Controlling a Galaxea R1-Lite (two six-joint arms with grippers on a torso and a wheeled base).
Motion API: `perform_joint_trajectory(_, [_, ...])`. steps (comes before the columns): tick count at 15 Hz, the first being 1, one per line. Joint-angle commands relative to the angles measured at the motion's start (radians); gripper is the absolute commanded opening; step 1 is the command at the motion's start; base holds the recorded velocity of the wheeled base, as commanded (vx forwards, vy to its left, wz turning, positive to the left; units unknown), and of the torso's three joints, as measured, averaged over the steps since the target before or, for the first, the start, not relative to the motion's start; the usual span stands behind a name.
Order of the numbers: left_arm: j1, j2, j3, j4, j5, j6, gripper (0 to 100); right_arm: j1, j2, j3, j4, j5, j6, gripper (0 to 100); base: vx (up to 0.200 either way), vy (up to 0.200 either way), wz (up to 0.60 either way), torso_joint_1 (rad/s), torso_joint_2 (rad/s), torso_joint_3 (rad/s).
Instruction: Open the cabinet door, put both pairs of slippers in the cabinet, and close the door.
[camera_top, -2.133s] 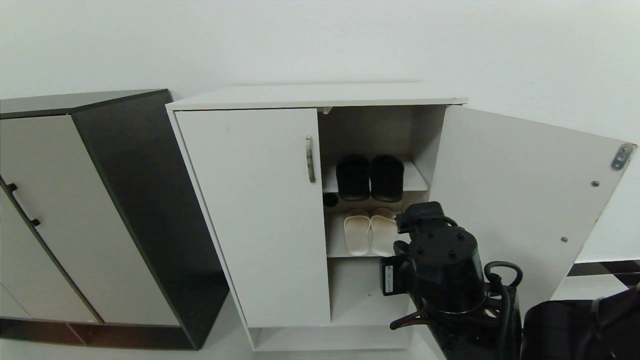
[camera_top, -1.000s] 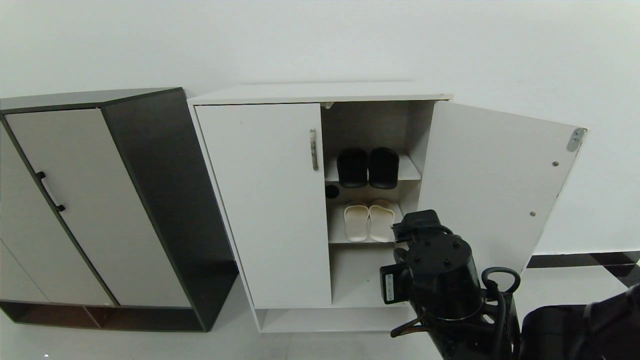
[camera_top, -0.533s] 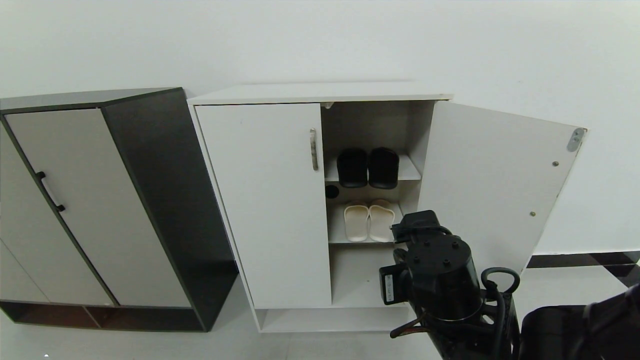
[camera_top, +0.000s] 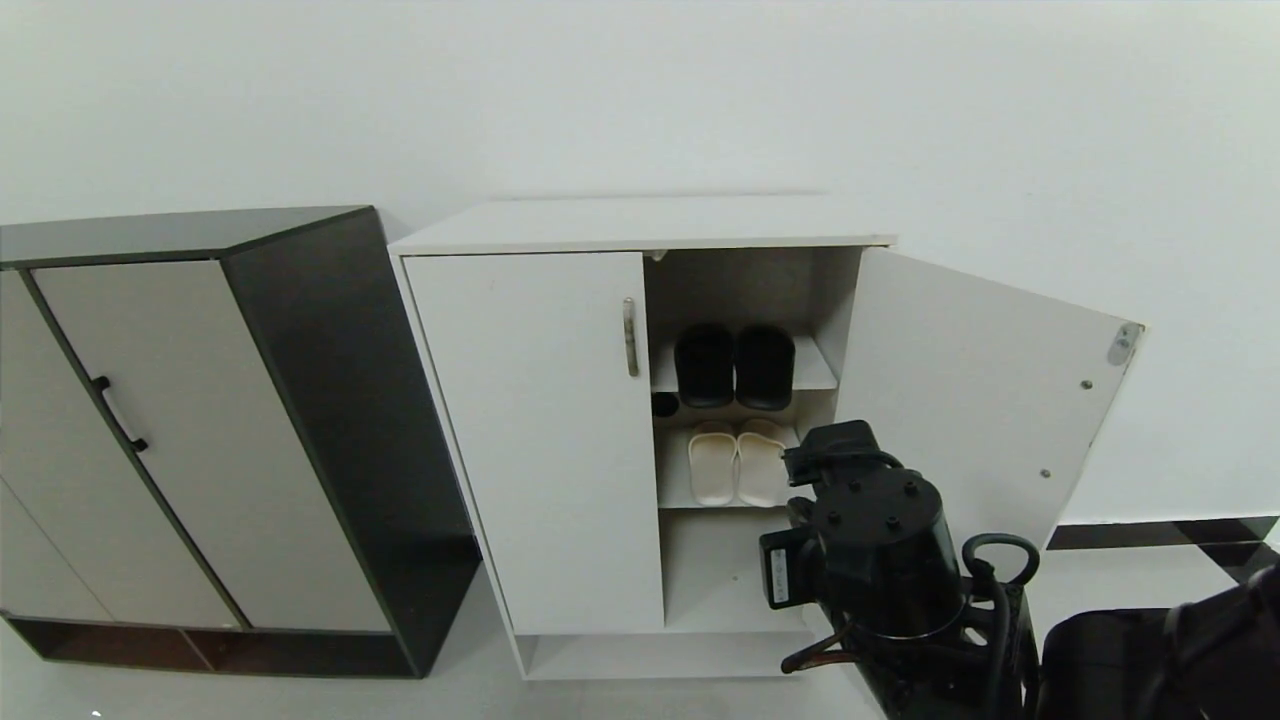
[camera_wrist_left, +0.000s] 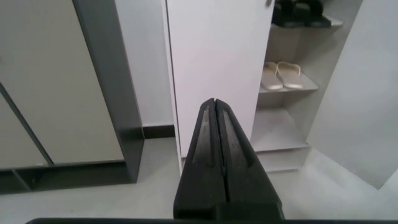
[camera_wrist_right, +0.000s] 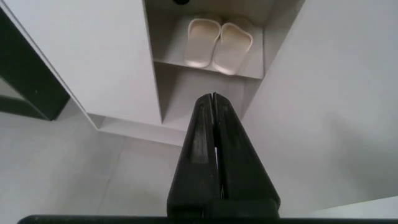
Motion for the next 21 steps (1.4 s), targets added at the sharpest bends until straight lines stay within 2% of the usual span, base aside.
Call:
perform_joint_trajectory(1, [0.0, 0.0, 0.0, 0.0, 0.0, 0.0, 0, 0.0, -0.003, 0.001, 0.0, 0.0, -0.004, 0, 0.0, 0.0, 0.0, 0.115, -0.44, -0.33])
perform_joint_trajectory(9, [0.0, 0.0, 0.0, 0.0, 0.0, 0.0, 0, 0.0, -0.006, -0.002, 0.0, 0.0, -0.006, 0, 0.0, 0.0, 0.0, 0.147, -0.46, -0.322])
perform_joint_trajectory(21, [0.0, 0.0, 0.0, 0.0, 0.0, -0.003, 0, -0.003, -0.008, 0.021, -0.022, 0.0, -0.006, 0, 0.0, 0.0, 0.0, 0.213, -0.53, -0.314])
